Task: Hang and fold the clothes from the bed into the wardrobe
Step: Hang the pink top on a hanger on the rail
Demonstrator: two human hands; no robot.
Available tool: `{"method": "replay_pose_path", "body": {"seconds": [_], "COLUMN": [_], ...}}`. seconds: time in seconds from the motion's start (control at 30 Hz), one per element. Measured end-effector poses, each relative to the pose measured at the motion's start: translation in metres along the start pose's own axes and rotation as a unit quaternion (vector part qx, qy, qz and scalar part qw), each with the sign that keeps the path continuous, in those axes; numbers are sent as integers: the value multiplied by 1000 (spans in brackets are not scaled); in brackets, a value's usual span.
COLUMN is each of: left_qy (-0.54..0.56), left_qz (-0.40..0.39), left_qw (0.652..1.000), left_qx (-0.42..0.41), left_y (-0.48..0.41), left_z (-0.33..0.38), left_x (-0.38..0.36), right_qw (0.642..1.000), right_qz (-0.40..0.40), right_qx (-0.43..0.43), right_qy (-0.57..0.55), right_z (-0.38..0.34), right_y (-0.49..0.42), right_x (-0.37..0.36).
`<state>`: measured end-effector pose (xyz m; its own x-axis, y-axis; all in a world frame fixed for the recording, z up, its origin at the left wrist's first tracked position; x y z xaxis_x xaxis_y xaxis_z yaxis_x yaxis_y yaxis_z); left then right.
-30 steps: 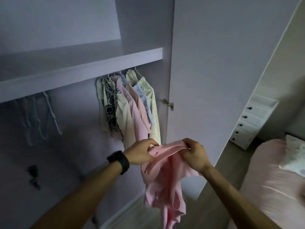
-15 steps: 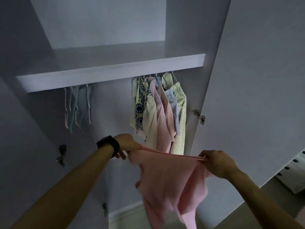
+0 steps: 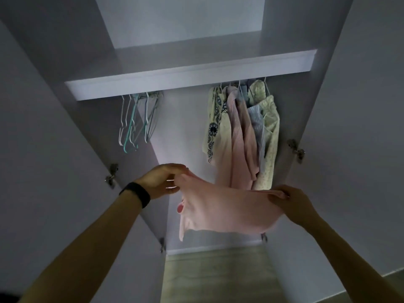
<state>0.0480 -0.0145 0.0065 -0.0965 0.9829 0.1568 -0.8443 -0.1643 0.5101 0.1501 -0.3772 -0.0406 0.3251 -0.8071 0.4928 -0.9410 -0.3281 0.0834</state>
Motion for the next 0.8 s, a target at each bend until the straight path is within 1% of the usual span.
{"method": "replay_pose_path", "body": {"seconds": [0.07,0.1,0.13,0.17,0.2,0.23,0.27,0.3,0.33,0.37,0.43,0.47,0.53,0.6,0.63,0.67,0.77,0.8], "left_qy": [18,1,-49,-130,-233,-340,-438,-512,-546,-546,-517,-505,-486,-442,-426,-423,-441,-434], "left_qz": [42,65,92,122,145,161,180,206,239,268,302,306,295,284,284,290,342,354], "left_qw": [999,998,994,982,959,922,874,827,796,786,792,798,815,844,852,850,817,815], "left_qx": [-11,-20,-34,-53,-77,-95,-104,-107,-108,-111,-120,-119,-110,-106,-112,-120,-145,-151], "left_y": [8,13,20,25,30,33,37,40,45,51,60,63,68,73,74,77,85,88], "left_z": [-2,-3,-4,-4,-1,1,2,5,7,9,12,12,10,5,4,2,1,1], "left_x": [12,19,27,35,40,41,44,44,47,52,62,66,76,88,91,95,105,108], "right_qw": [999,998,998,998,998,999,999,998,998,997,994,994,993,990,989,987,982,982], "right_qz": [1,-1,-2,2,8,18,28,36,38,32,4,-15,-51,-79,-86,-87,-78,-72], "right_qx": [5,9,12,17,23,28,36,43,48,49,46,45,58,87,98,109,149,161], "right_qy": [-44,-58,-66,-67,-60,-43,-19,7,31,55,96,101,89,77,72,78,84,74], "right_z": [-3,-6,-9,-13,-17,-21,-27,-34,-40,-47,-58,-60,-68,-79,-83,-87,-95,-99], "right_y": [-5,-8,-12,-16,-19,-22,-25,-26,-28,-30,-37,-39,-41,-40,-39,-40,-39,-37], "right_x": [-2,-3,-5,-7,-9,-10,-13,-14,-17,-20,-24,-26,-32,-39,-41,-44,-51,-53]}}
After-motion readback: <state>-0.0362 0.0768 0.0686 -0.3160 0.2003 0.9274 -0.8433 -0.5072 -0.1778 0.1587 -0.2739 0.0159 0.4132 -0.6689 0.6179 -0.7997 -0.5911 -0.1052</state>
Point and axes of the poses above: each hand's wrist, its own y-axis away from the middle knuckle, its own x-axis out of the back of the hand, z = x × y, the point moved 5 cm from there along -y, towards the middle knuckle, and after that the axes turned 11 degrees about -y, right-handed, at the moved point
